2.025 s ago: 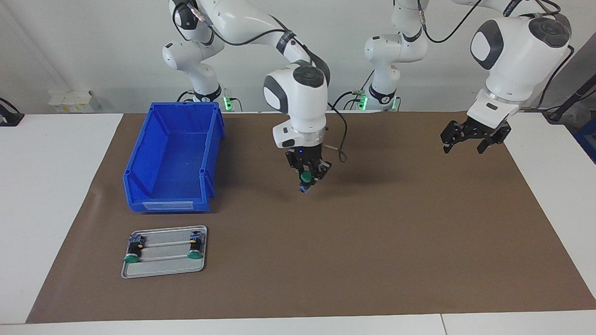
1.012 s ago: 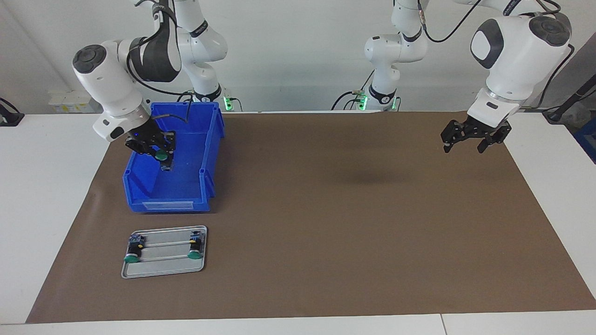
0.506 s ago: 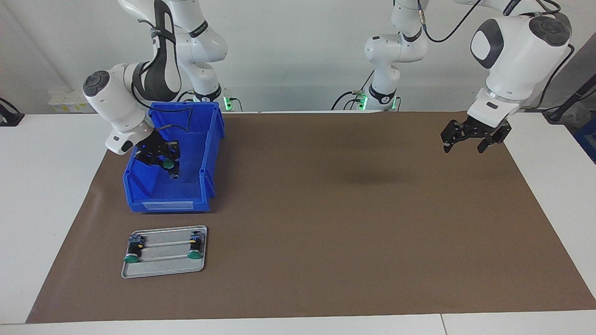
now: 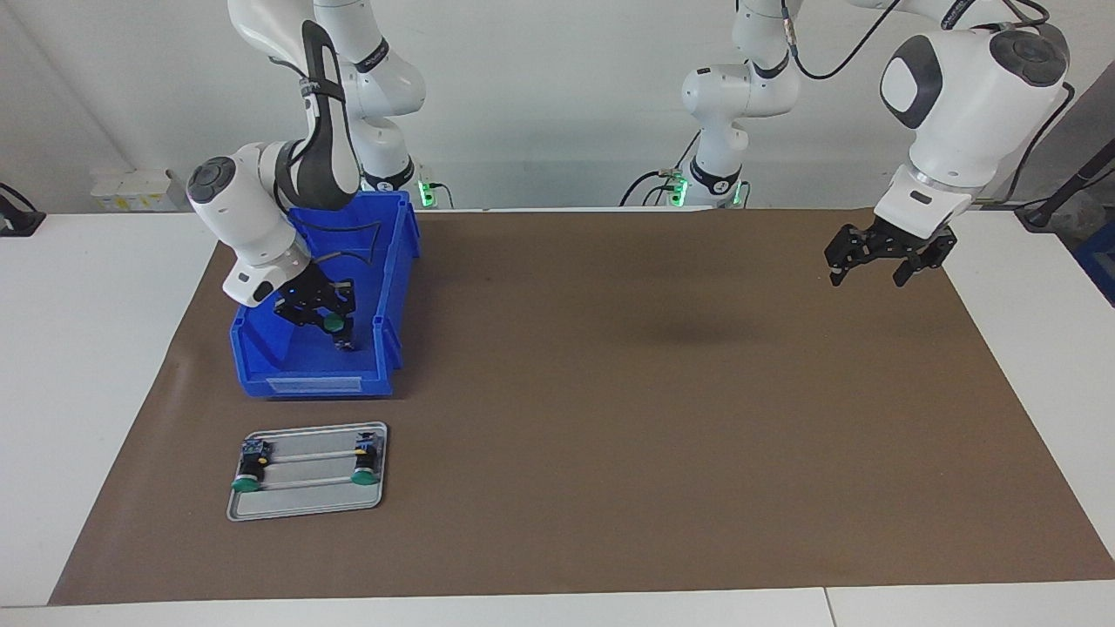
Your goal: Place and press button with both arms
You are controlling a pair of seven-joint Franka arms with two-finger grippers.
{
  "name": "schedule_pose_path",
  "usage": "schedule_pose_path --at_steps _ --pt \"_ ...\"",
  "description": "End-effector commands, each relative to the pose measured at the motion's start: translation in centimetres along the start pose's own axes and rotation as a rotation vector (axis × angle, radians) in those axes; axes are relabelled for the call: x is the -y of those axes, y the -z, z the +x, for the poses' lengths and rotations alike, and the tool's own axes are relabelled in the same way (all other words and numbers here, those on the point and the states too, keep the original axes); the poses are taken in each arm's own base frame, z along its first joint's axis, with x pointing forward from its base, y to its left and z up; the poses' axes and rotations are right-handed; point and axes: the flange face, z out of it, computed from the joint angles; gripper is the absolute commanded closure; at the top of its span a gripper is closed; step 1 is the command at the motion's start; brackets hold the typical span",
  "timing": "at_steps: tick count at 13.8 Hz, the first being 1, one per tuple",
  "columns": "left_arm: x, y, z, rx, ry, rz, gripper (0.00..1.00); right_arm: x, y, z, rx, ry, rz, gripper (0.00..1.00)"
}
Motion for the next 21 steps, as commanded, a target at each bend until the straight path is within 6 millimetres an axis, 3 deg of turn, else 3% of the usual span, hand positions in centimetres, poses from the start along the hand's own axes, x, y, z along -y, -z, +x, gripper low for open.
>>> schedule_pose_path --at_steps 1,4,5,9,12,17,21 --pt "0.2 0.0 -0.8 -0.007 -0.002 0.019 0.00 -0.2 -0.2 -0.3 -0.013 -0.019 0.017 0.38" --pt "0.2 0.0 -0.8 -0.007 -0.002 0.019 0.00 -0.2 0.1 -0.2 -0.013 -0.029 0.019 0.06" --pt "0.2 0.0 -0.8 -0.007 -0.002 0.019 0.00 0.0 0.8 0.1 -0.027 -0.026 0.016 0.02" --pt "0.2 0.0 -0.8 -0.007 -0.002 0.019 0.00 2.8 5.9 2.4 -0.076 -0.169 -0.008 0.01" --pt "0.1 0.0 -0.8 -0.007 -0.004 0.020 0.00 3.0 9.6 4.2 -0.122 -0.255 -0.153 0.01" --pt "0.1 0.0 -0.8 -0.007 -0.003 0.019 0.00 7.2 12.2 5.3 -0.134 -0.320 -0.185 0.01" --pt "0.2 0.0 -0.8 -0.007 -0.002 0.020 0.00 7.1 19.7 6.9 -0.071 -0.360 -0.199 0.01"
